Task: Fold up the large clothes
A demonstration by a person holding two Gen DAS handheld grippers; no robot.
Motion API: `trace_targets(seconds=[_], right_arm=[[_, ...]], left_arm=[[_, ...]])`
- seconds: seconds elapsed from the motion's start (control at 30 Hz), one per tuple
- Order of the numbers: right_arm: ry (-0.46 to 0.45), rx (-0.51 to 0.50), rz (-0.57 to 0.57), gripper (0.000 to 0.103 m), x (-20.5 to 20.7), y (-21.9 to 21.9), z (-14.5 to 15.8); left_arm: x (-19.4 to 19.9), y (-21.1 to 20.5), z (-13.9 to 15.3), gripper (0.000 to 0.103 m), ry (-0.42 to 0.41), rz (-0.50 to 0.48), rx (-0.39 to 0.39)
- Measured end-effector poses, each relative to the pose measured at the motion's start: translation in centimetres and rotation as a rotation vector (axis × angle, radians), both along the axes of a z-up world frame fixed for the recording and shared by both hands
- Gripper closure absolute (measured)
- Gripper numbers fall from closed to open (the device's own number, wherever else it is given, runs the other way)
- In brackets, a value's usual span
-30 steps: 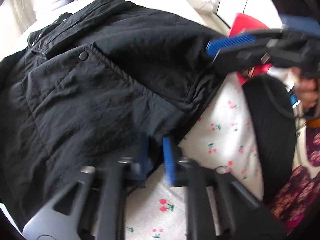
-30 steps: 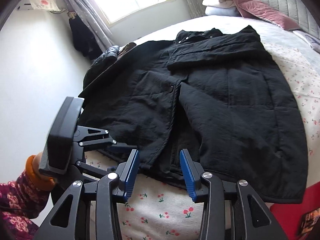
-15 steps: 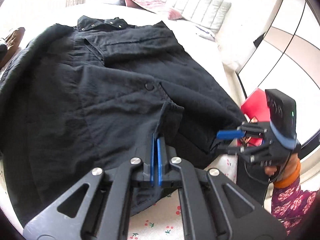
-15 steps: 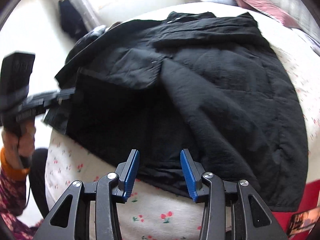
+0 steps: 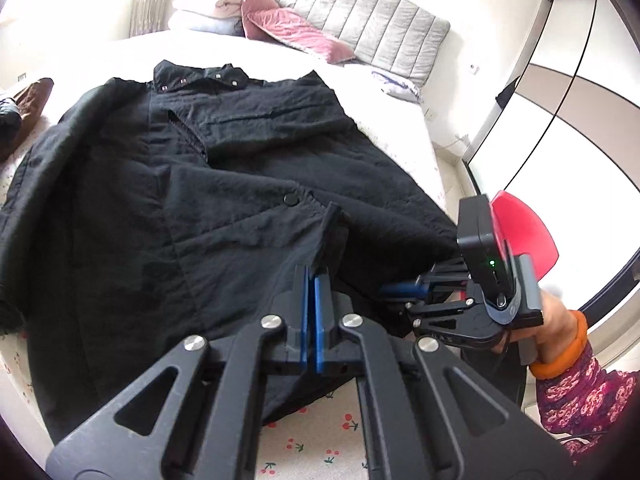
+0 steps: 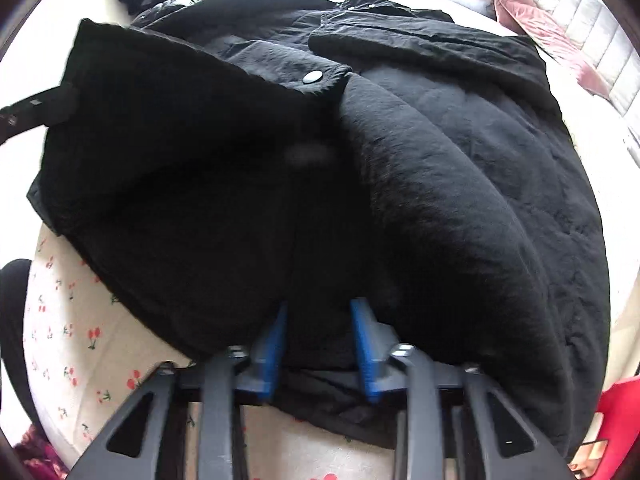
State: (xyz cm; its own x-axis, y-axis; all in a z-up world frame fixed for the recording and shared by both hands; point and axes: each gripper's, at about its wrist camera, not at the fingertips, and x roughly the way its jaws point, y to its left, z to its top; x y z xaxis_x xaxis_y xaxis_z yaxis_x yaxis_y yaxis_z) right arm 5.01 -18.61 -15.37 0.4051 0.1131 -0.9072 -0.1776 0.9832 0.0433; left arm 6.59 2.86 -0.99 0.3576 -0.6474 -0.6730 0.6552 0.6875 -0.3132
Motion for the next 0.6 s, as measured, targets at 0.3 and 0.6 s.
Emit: trace_targets(seconds=[0.3,0.6], right_arm=[[-0.068,0.326,0.215,0.098,-3.0,4.1,6.0],[0.019,0.413,0.197,0.057,-4.9,1.5,4.3]], left_arm=[[-0.4,1.0,4.3,0.1,-0.045,-0.041,-0.103],[-3.0,-3.8,0.4,0.09,0.063,-0.335,-0.006]])
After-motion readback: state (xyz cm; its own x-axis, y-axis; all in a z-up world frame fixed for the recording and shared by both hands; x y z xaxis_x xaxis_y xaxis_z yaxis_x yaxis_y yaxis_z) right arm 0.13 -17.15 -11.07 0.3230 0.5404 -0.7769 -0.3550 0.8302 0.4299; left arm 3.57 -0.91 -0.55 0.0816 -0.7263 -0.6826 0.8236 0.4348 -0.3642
